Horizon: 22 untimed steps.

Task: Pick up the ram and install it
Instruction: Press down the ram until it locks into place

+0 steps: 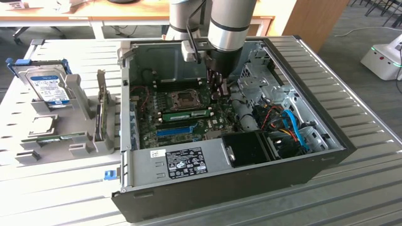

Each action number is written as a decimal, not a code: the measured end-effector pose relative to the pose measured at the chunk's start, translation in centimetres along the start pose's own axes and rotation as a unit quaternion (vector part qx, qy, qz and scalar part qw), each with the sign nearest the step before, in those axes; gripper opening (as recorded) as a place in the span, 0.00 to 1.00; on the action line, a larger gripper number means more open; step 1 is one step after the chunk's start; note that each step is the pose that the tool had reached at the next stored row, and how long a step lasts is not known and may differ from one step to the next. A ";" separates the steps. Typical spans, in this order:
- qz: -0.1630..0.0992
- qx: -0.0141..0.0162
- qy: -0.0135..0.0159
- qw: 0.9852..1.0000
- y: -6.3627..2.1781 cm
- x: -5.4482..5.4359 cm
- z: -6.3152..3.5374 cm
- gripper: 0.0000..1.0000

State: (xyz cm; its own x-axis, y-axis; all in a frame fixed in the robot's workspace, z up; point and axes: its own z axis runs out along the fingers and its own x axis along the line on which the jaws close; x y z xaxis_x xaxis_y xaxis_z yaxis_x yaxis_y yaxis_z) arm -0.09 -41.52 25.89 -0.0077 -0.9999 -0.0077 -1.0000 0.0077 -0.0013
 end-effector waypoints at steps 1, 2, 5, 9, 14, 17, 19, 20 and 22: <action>0.000 0.000 0.000 1.000 0.00 0.0 0.01 0.11; 0.000 0.000 0.000 1.000 0.00 0.0 0.02 0.11; 0.000 0.000 0.000 1.000 0.00 0.0 0.03 0.11; 0.000 -0.004 0.002 1.000 -0.05 0.0 0.01 0.11; 0.000 -0.009 0.002 1.000 -0.09 0.0 0.02 0.11; 0.000 -0.009 0.002 1.000 -0.09 0.0 0.02 0.11; 0.000 -0.009 0.002 1.000 -0.10 0.0 0.07 0.11; 0.000 -0.008 0.002 1.000 -0.10 0.0 0.13 0.11; 0.000 -0.008 0.002 1.000 -0.10 0.0 0.23 0.11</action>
State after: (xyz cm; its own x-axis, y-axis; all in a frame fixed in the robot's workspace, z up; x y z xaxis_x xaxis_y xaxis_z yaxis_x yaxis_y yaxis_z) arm 0.02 -41.51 25.66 -0.0077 -1.0000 -0.0043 -0.9999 0.0077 0.0151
